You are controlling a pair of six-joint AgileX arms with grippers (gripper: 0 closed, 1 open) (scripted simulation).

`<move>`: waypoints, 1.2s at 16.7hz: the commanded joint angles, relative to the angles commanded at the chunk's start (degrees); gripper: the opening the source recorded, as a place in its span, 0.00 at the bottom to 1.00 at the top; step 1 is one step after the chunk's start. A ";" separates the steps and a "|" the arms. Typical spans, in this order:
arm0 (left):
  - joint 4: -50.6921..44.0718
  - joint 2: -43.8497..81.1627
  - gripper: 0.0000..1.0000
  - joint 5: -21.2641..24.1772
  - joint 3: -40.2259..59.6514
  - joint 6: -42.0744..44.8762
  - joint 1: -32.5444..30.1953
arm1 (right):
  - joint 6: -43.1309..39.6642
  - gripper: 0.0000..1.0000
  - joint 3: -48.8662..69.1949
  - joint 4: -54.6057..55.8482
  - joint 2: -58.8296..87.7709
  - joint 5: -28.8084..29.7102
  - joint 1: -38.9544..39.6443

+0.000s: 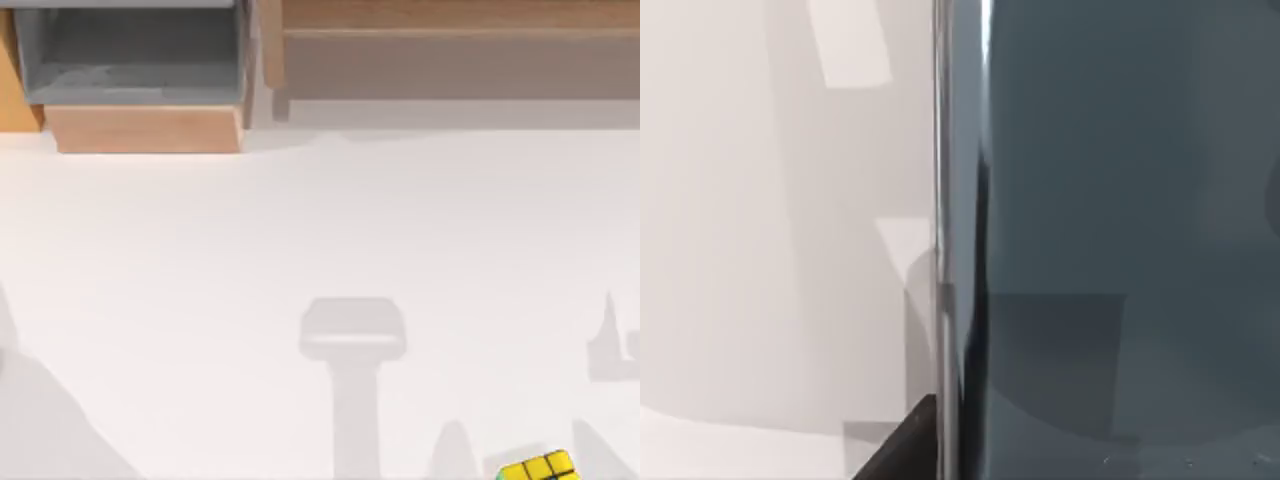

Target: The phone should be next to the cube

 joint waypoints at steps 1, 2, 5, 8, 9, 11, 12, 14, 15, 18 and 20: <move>0.00 0.00 0.00 0.00 0.00 0.00 0.00 | 0.00 1.00 0.00 0.00 0.00 0.00 0.00; 0.00 0.00 0.00 0.00 0.00 0.00 0.00 | 0.00 1.00 0.00 0.00 0.00 0.00 0.00; 0.00 0.00 0.00 0.00 0.00 0.00 0.00 | 0.00 1.00 0.00 0.00 0.00 0.00 0.00; -1.18 -1.31 0.00 0.70 0.35 -0.38 -0.12 | 0.00 1.00 0.00 0.00 0.00 0.00 0.00; -1.78 -1.67 0.00 0.67 0.73 -0.39 -0.11 | 0.00 1.00 0.00 0.00 0.00 0.00 0.00; -3.83 -2.52 0.00 0.66 1.58 -0.34 -0.20 | 0.00 1.00 0.00 0.00 0.00 0.00 0.00; -4.72 -2.95 0.00 0.68 2.01 -0.37 -0.18 | 0.00 1.00 0.00 0.00 0.00 0.00 0.00; -5.22 -3.29 0.00 0.69 2.32 -0.41 -0.17 | 0.00 1.00 0.00 0.00 0.00 0.00 0.00; -5.22 -3.29 0.00 0.69 2.32 -0.41 -0.17 | 0.00 1.00 0.00 0.00 0.00 0.00 0.00; -5.09 -3.56 0.00 0.67 2.65 -0.79 -0.55 | 0.00 1.00 0.00 0.00 0.00 0.00 0.00; -5.12 -5.20 0.00 0.76 4.09 -3.17 -2.57 | 0.00 1.00 0.00 0.00 0.00 0.00 0.00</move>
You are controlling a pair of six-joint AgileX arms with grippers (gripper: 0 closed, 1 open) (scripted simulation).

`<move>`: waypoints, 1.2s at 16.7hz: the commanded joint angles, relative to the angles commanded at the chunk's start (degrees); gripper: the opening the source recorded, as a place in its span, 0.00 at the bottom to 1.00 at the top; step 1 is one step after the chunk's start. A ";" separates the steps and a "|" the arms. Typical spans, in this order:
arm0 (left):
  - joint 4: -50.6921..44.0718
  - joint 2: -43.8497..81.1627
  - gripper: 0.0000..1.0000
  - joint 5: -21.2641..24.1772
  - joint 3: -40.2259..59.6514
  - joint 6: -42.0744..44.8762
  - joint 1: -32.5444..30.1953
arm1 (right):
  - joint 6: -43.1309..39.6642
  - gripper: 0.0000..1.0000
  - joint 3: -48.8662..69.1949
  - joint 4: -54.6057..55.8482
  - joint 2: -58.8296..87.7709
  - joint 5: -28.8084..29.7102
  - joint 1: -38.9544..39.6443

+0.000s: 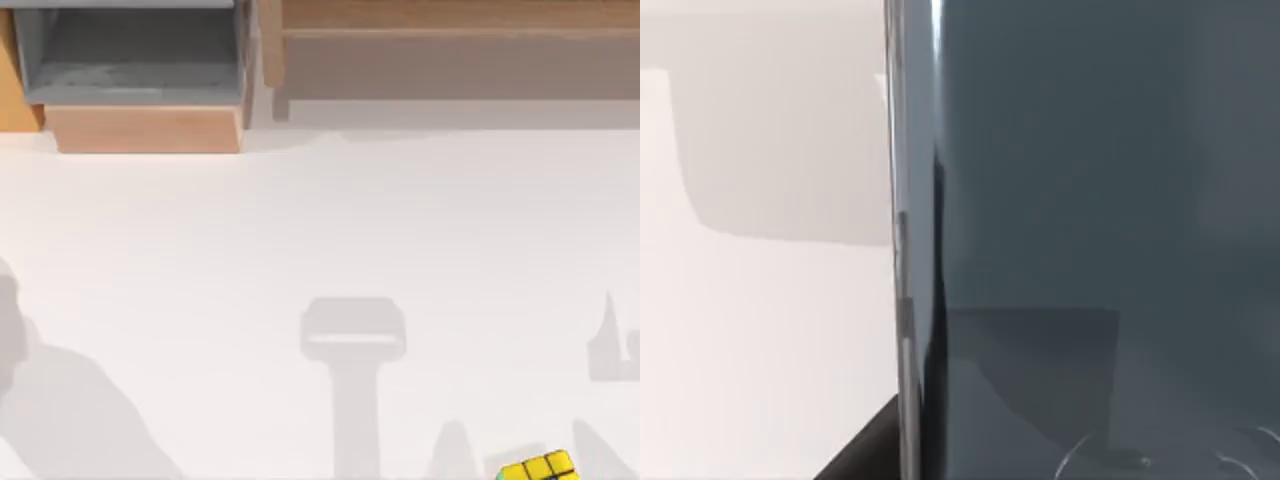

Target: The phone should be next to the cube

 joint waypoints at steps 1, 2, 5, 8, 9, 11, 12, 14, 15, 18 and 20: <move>-0.03 -0.86 0.00 0.11 0.71 -1.81 -1.59 | 0.00 1.00 0.00 0.00 0.00 0.00 0.00; -0.07 -1.66 0.00 0.31 1.35 -4.07 -3.64 | 0.00 1.00 0.00 0.00 0.00 0.00 0.00; -0.34 -3.70 0.00 1.28 2.88 -12.56 -11.64 | 0.00 1.00 0.00 0.00 0.00 0.00 0.00; -1.05 -5.03 0.00 2.90 3.70 -23.22 -22.11 | 0.00 1.00 0.00 0.00 0.00 0.00 0.00; -1.41 -5.30 0.00 3.55 3.81 -27.11 -25.98 | 0.00 1.00 0.00 0.00 0.00 0.00 0.00; -2.31 -5.56 0.00 4.95 3.79 -35.31 -34.02 | 0.00 1.00 0.00 0.00 0.00 0.00 0.00; -2.85 -5.56 0.00 5.65 3.65 -39.63 -38.12 | 0.00 1.00 0.00 0.00 0.00 0.00 0.00; -4.06 -5.41 0.00 6.92 3.19 -48.53 -46.32 | 0.00 1.00 0.00 0.00 0.00 0.00 0.00; -4.71 -5.29 0.00 7.43 2.90 -53.07 -50.39 | 0.00 1.00 0.00 0.00 0.00 0.00 0.00; -6.75 -4.85 0.00 8.11 1.90 -66.58 -62.29 | 0.00 1.00 0.00 0.00 0.00 0.00 0.00; -8.02 -4.59 0.00 7.68 1.29 -75.22 -69.78 | 0.00 1.00 0.00 0.00 0.00 0.00 0.00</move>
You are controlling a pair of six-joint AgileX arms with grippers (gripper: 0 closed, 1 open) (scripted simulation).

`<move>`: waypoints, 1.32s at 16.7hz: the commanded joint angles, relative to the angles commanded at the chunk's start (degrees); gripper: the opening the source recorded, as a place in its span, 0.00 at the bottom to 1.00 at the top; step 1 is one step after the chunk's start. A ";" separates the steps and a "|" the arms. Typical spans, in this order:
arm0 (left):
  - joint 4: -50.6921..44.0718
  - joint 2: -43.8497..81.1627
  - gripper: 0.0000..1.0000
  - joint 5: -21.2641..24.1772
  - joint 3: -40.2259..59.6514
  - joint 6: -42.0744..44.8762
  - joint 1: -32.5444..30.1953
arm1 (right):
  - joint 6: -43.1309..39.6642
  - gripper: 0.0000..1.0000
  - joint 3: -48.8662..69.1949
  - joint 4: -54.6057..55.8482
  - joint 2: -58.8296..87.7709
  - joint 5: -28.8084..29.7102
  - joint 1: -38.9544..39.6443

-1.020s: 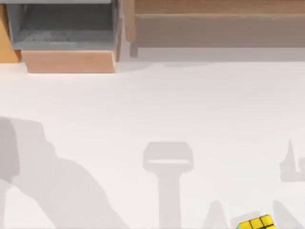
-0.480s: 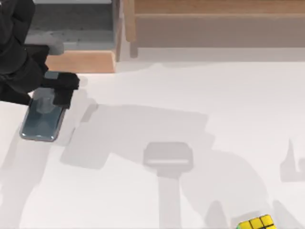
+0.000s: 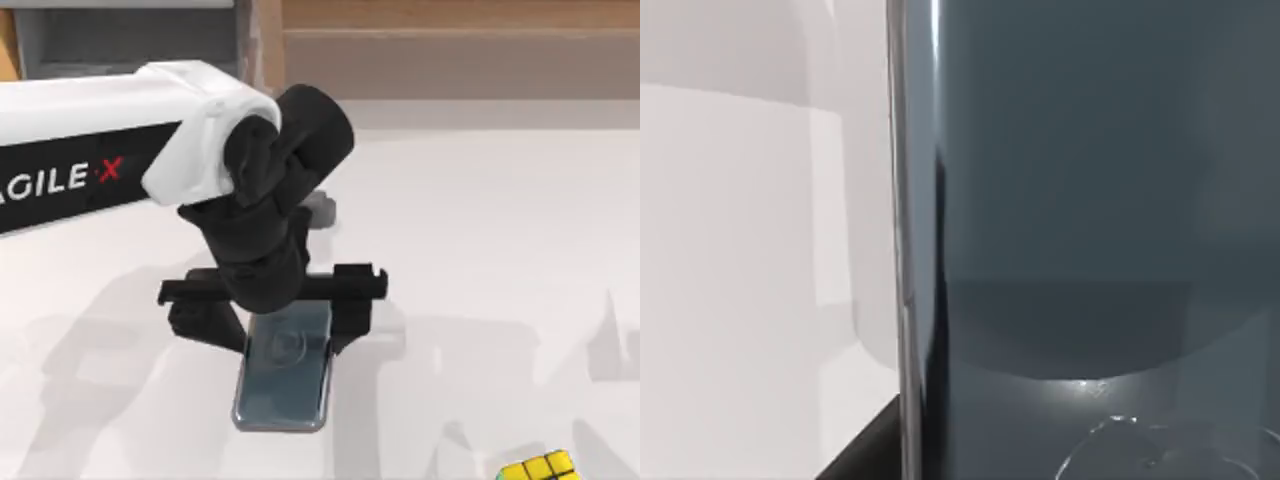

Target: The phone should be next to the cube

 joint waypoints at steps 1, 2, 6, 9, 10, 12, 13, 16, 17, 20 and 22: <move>-0.56 0.11 0.00 -0.48 -0.26 -4.14 -3.56 | 0.00 1.00 0.00 0.00 0.00 0.00 0.00; -1.02 0.19 0.00 -1.18 -0.47 -8.08 -6.89 | 0.00 1.00 0.00 0.00 0.00 0.00 0.00; -1.99 0.35 0.00 -5.17 -0.92 -21.46 -17.89 | 0.00 1.00 0.00 0.00 0.00 0.00 0.00; -2.00 0.31 0.00 -8.32 -0.95 -28.15 -23.17 | 0.00 1.00 0.00 0.00 0.00 0.00 0.00; -1.96 0.27 0.00 -9.14 -0.94 -29.66 -24.35 | 0.00 1.00 0.00 0.00 0.00 0.00 0.00; -1.90 0.21 0.00 -10.12 -0.93 -31.34 -25.66 | 0.00 1.00 0.00 0.00 0.00 0.00 0.00; -1.90 0.21 0.00 -10.18 -0.92 -31.44 -25.74 | 0.00 1.00 0.00 0.00 0.00 0.00 0.00; -1.90 0.21 0.00 -10.18 -0.92 -31.44 -25.74 | 0.00 1.00 0.00 0.00 0.00 0.00 0.00; -1.89 0.17 0.00 -10.08 -0.87 -31.28 -25.51 | 0.00 1.00 0.00 0.00 0.00 0.00 0.00; -1.81 0.10 0.00 -10.08 -0.65 -31.29 -25.46 | 0.00 1.00 0.00 0.00 0.00 0.00 0.00; -1.57 -0.07 0.00 -10.06 -0.07 -31.31 -25.35 | 0.00 1.00 0.00 0.00 0.00 0.00 0.00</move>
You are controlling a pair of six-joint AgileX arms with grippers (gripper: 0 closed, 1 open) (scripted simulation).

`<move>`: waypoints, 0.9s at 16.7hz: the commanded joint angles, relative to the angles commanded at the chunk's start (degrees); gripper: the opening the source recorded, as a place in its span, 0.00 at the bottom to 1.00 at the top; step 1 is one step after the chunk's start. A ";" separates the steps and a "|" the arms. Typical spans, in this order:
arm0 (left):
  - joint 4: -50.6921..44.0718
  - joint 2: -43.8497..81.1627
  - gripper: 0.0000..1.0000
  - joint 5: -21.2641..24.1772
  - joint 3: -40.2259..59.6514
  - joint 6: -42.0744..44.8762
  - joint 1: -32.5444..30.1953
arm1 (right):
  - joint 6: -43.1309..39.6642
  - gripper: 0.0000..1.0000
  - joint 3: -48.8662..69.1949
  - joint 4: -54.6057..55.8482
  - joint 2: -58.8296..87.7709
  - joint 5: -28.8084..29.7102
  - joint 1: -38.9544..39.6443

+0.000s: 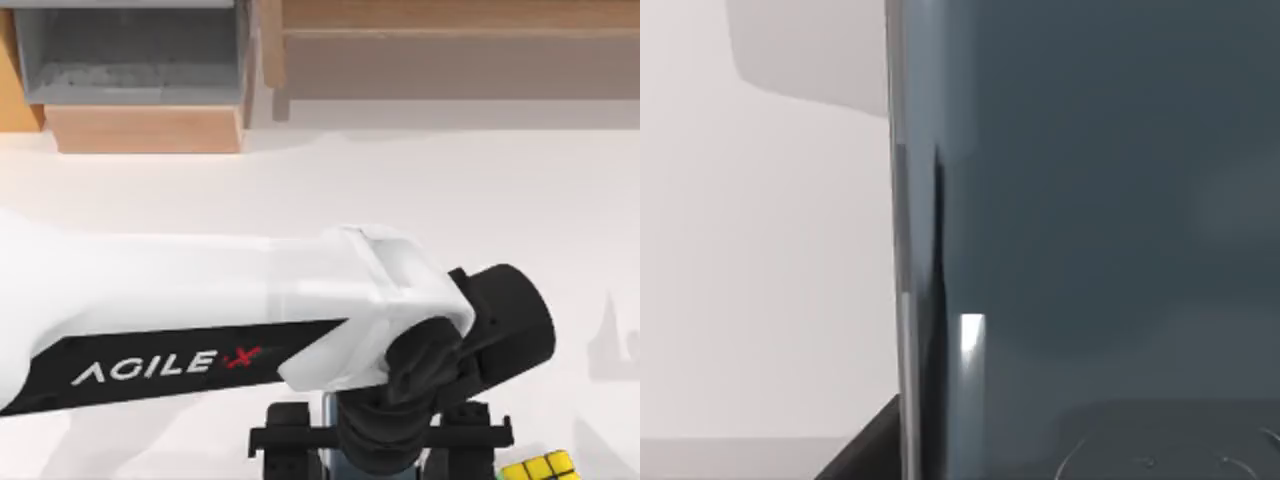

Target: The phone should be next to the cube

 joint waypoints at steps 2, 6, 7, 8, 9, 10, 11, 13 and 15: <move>0.37 -0.24 0.00 0.00 0.92 0.00 0.14 | 0.00 1.00 0.00 0.00 0.00 0.00 0.00; 1.35 -0.89 0.00 -0.05 3.60 0.02 0.32 | 0.00 1.00 0.00 0.00 0.00 0.00 0.00; 1.64 -1.08 0.00 -0.06 4.39 0.02 0.33 | 0.00 1.00 0.00 0.00 0.00 0.00 0.00; 1.94 -1.28 0.00 -0.07 5.21 0.03 0.34 | 0.00 1.00 0.00 0.00 0.00 0.00 0.00; 2.25 -1.48 0.00 -0.07 6.04 0.04 0.34 | 0.00 1.00 0.00 0.00 0.00 0.00 0.00; 2.60 -1.71 0.00 -0.06 6.87 0.06 0.35 | 0.00 1.00 0.00 0.00 0.00 0.00 0.00; 2.97 -1.94 0.00 -0.05 7.70 0.09 0.36 | 0.00 1.00 0.00 0.00 0.00 0.00 0.00; 3.78 -2.46 0.00 0.03 9.22 0.20 0.42 | 0.00 1.00 0.00 0.00 0.00 0.00 0.00; 4.67 -3.05 0.00 0.17 10.49 0.33 0.50 | 0.00 1.00 0.00 0.00 0.00 0.00 0.00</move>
